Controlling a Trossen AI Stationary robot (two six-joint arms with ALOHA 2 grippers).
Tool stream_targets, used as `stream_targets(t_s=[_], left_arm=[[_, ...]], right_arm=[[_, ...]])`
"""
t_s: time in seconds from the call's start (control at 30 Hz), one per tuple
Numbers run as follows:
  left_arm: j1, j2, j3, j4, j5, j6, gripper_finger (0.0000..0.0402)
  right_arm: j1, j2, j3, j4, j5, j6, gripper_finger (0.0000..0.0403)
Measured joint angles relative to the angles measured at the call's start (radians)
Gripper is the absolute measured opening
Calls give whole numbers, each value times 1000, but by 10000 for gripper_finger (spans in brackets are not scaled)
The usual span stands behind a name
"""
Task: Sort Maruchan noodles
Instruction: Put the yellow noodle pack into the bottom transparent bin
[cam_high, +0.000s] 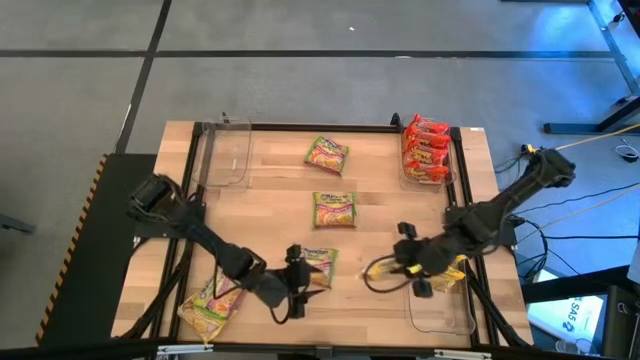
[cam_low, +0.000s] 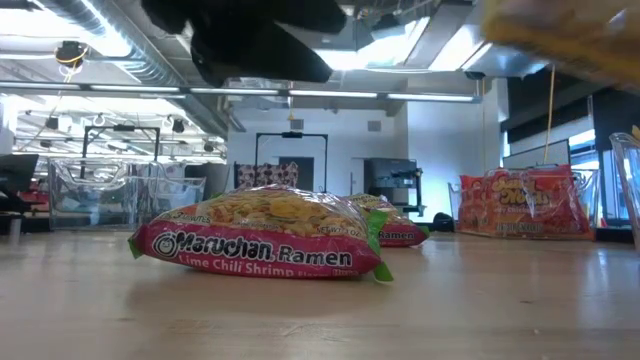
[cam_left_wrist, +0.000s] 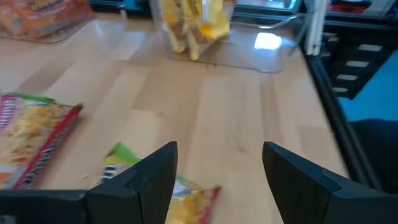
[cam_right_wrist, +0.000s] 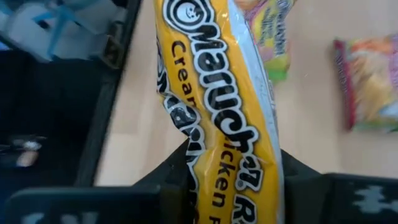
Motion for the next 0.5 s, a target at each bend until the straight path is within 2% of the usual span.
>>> stream_targets(t_s=[0.27,0.5], left_arm=[[-10,20,0,61,-3,8,229],[1,20,-1,61,-2,12,229]], right_arm=[[186,-36,0,-110,12,258,94],[329,-35,0,-263,72,522,94]])
